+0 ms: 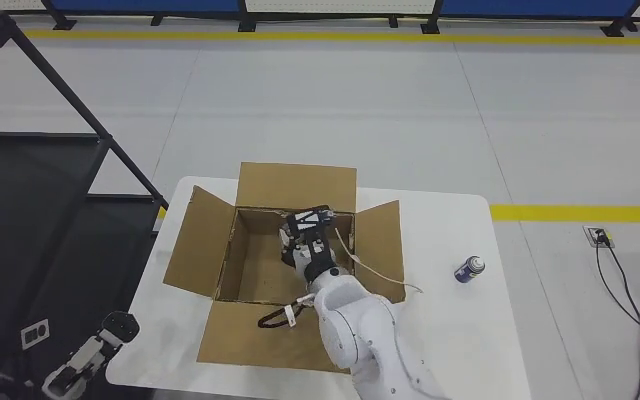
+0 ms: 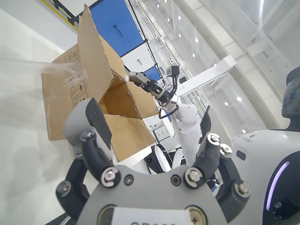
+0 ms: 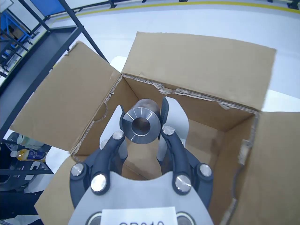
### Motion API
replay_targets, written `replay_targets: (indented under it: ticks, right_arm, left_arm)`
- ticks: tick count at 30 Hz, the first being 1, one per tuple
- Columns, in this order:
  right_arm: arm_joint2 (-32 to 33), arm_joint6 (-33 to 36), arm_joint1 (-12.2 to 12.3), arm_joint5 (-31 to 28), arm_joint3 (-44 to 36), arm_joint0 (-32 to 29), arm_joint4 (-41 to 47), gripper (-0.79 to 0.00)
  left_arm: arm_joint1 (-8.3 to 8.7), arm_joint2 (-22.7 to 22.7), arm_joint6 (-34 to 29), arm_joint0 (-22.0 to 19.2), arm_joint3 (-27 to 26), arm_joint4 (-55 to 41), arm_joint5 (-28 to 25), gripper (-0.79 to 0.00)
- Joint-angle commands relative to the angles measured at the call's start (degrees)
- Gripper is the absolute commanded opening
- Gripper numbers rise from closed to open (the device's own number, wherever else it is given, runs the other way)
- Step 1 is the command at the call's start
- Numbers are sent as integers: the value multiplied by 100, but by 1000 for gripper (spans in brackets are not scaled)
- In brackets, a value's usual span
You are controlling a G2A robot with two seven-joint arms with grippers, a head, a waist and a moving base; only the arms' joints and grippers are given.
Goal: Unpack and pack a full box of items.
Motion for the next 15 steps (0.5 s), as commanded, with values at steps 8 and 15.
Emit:
replay_targets:
  ticks: [8,15]
  right_arm:
    - [899,-1249,255,87,-2634,-2407,-290,-785]
    - [2058,-2292,381,-190,-3300,-3919,741,-785]
  left_arm:
    - [11,361,28,-250,-315,510,283,0]
    - [17,649,218,-442,-802,1121,551,0]
